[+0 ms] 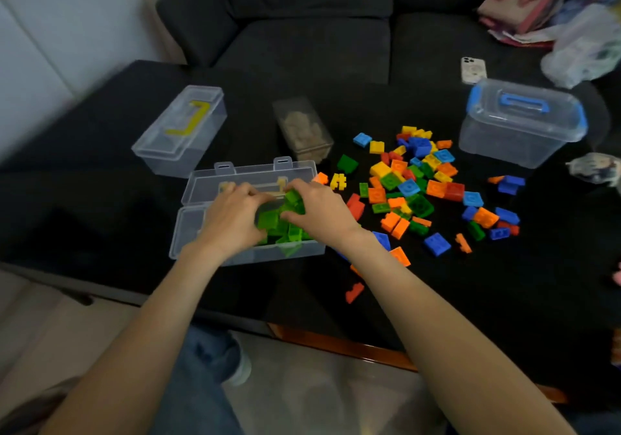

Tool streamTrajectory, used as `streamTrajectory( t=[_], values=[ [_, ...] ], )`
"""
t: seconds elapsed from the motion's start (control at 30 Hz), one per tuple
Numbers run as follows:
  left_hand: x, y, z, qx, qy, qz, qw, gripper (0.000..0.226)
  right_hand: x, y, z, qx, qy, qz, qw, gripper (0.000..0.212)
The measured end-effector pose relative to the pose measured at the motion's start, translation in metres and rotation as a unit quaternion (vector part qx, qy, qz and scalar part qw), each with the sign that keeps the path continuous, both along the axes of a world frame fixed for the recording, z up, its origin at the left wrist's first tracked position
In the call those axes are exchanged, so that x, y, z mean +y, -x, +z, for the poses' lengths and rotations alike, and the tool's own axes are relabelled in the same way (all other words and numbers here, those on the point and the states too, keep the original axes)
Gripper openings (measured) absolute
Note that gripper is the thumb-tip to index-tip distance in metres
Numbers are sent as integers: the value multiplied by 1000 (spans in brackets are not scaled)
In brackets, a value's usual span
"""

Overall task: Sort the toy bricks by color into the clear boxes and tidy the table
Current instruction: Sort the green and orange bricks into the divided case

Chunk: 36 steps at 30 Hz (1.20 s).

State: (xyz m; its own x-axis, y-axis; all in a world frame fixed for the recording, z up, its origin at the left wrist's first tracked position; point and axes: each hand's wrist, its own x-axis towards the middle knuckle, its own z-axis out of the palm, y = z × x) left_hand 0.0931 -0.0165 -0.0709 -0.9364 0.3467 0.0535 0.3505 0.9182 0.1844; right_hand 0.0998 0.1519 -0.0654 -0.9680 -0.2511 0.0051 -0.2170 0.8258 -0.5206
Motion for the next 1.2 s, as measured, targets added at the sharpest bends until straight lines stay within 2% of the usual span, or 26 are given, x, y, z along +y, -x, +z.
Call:
streamTrajectory(
  t=[0.17, 0.27, 0.37, 0.5, 0.63, 0.73, 0.8, 0.97, 1.03, 1.2],
  values=[
    [-14, 1, -6, 3, -61, -17, 998, 51, 4, -1, -3, -11, 1, 12, 1000, 57],
    [-16, -1, -13, 16, -98, -14, 995, 46, 8, -2, -6, 21, -39, 9, 999, 41],
    [-13, -3, -20, 51, -121, -16, 991, 39, -2, -5, -6, 10, -80, 63, 995, 38],
    [-10, 0, -25, 81, -129, -7, 988, 28, -4, -9, -6, -2, -44, 142, 989, 31],
    [10, 4, -16, 113, -131, 5, 985, 22, 25, -12, -1, 47, -32, 105, 993, 28],
    [40, 11, -6, 72, -152, -53, 984, 27, 63, -12, 9, 88, 14, 43, 995, 24],
    [67, 25, -2, 37, -160, -99, 981, 29, 100, -7, 11, 96, 9, -6, 995, 24],
    [135, 72, 0, -45, -170, -117, 977, 33, 196, 18, -16, 42, -33, -133, 990, 29],
    [158, 86, -7, -72, -146, -121, 979, 35, 214, 27, -32, 15, -55, -122, 991, 34],
    [193, 103, -30, -142, 4, -106, 984, 47, 216, 45, -49, -13, -80, -62, 995, 41]
  ],
)
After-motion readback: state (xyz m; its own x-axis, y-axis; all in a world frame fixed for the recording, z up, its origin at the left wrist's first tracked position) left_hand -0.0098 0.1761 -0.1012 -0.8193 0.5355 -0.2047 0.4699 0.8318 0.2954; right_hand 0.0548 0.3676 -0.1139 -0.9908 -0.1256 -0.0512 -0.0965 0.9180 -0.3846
